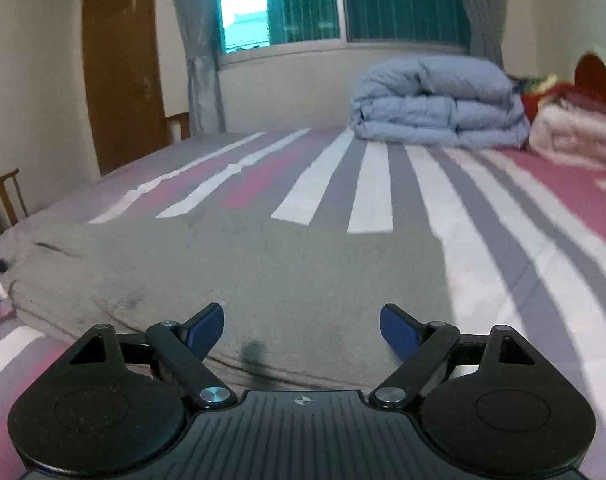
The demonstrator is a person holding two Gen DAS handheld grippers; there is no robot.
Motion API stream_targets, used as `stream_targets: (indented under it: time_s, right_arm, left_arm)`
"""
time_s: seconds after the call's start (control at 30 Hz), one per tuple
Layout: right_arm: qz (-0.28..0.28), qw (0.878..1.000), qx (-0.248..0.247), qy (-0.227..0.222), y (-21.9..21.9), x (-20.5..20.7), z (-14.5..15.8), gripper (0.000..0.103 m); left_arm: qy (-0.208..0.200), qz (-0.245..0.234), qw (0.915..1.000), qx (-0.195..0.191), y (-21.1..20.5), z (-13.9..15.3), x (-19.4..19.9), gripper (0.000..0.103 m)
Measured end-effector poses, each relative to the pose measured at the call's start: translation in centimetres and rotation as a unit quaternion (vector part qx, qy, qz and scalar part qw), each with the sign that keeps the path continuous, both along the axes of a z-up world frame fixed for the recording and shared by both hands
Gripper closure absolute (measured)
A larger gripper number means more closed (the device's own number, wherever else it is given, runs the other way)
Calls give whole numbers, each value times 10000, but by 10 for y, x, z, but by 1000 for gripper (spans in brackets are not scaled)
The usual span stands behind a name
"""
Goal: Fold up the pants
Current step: 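Grasp the sweatpants end with the left tool and lift it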
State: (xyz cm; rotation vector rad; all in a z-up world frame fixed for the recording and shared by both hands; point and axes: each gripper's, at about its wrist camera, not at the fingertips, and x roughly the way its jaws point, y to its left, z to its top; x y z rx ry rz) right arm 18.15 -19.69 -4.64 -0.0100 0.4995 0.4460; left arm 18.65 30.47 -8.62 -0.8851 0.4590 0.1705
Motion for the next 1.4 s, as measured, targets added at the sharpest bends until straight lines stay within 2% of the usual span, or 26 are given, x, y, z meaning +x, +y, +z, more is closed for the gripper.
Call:
stream_targets:
  time_s: [0.03, 0.1, 0.17, 0.27, 0.4, 0.53, 0.57, 0.6, 0.63, 0.67, 0.7, 0.77, 0.87, 1.0, 1.17, 1.27, 1.33, 1.4]
  right_arm:
    - [7, 10000, 3, -67, -4, -3, 2, 18]
    - [-60, 9998, 9, -178, -13, -8, 7, 18]
    - [-275, 9992, 107, -271, -27, -12, 11, 18]
    - [-699, 9963, 435, -260, -50, -8, 12, 18]
    - [-1266, 9877, 911, -59, -73, -2, 12, 18]
    - [-1536, 9830, 1010, 20, -82, 0, 14, 18]
    - [-1562, 9824, 1026, 36, -84, 0, 15, 18]
    - [-1579, 9818, 1051, 39, -86, 2, 16, 18]
    - [-1605, 9811, 1076, 42, -89, 2, 16, 18]
    - [-1660, 9796, 1132, 74, -92, 3, 16, 18]
    - [-1726, 9772, 1230, 114, -97, 3, 14, 18]
    - [-1913, 9707, 1432, 239, -110, 6, 13, 18]
    - [-2239, 9619, 1517, 395, -131, 9, 16, 18]
    - [-2526, 9493, 1797, 520, -169, 11, 20, 18]
    - [-2583, 9484, 1741, 590, -206, 9, 24, 18]
    - [-2662, 9430, 1909, 586, -231, 3, 24, 18]
    - [-2732, 9380, 2050, 587, -248, -1, 22, 18]
    - [-2823, 9330, 2157, 574, -265, -7, 21, 18]
  left_arm:
    - [-92, 83, 9995, -303, 9, -6, 2, 26]
    - [-181, 116, 9975, -671, 21, -12, 6, 26]
    - [-184, 85, 9965, -806, 30, -16, 13, 26]
    - [-260, 64, 9965, -795, 36, -22, 23, 26]
    - [-476, -14, 9975, -529, 36, -29, 38, 23]
    - [-618, -42, 9971, -432, 40, -31, 49, 22]
    - [-614, -25, 9971, -439, 40, -31, 49, 28]
    - [-488, 77, 9981, -358, 40, -30, 47, 66]
    - [-385, 153, 9980, -470, 43, -33, 44, 74]
    - [-457, 196, 9967, -634, 44, -36, 37, 75]
    - [-499, 201, 9971, -544, 41, -32, 32, 75]
    - [-578, 117, 9982, -125, 28, -14, 27, 75]
    - [-892, -62, 9953, 374, 5, 24, 21, 75]
    - [-1221, -529, 9854, 1060, -46, 76, 31, 75]
    - [-1466, -1288, 9650, 1750, -143, 120, 62, 75]
    - [-1492, -1763, 9497, 2117, -215, 128, 83, 76]
    - [-1509, -2012, 9414, 2245, -260, 122, 92, 76]
    - [-1466, -2383, 9243, 2595, -310, 116, 101, 76]
